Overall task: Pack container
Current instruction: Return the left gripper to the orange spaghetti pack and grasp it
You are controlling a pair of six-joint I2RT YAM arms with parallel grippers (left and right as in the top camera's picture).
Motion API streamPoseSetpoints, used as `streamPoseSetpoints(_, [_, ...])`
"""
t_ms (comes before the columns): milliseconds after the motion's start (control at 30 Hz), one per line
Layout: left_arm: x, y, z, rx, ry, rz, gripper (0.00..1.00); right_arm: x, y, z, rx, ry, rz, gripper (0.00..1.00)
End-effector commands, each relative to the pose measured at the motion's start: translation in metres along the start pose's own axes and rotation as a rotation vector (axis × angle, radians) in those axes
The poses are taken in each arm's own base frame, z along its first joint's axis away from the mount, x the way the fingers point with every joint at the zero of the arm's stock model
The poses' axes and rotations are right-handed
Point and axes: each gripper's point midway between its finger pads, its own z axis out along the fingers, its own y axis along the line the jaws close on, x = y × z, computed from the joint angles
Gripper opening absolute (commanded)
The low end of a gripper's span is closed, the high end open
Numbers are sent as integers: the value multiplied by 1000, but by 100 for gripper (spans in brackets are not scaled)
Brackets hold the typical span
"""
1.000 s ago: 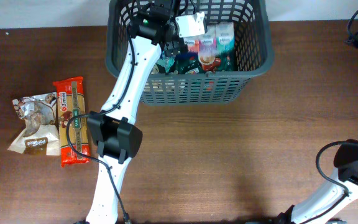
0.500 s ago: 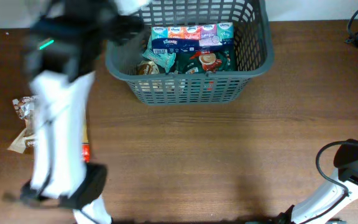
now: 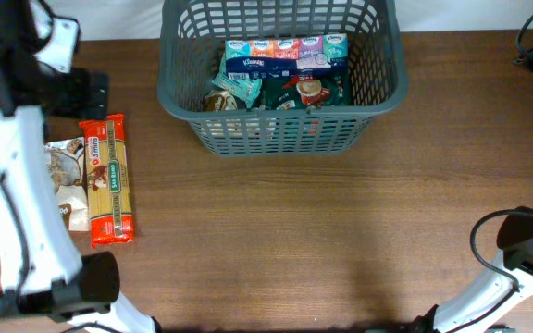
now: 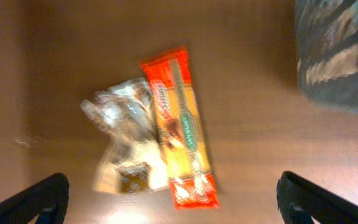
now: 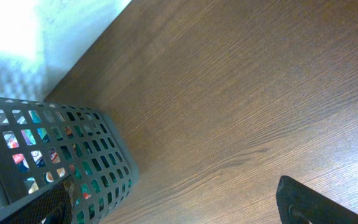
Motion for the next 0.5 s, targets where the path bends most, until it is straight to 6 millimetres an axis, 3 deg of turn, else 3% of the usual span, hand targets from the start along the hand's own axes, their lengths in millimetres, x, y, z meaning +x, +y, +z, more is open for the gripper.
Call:
streamPoseSetpoints(0, [22, -15, 68, 87, 159, -76, 99, 1, 2, 0, -6, 2, 7, 99])
streamPoseSetpoints(167, [54, -27, 163, 141, 288, -98, 97, 1, 2, 0, -6, 2, 7, 99])
streamPoseSetpoints(233, [64, -26, 181, 146, 325, -107, 89, 1, 2, 0, -6, 2, 6, 99])
streamPoseSetpoints(467, [84, 7, 234, 35, 389, -151, 89, 1, 2, 0, -6, 2, 6, 99])
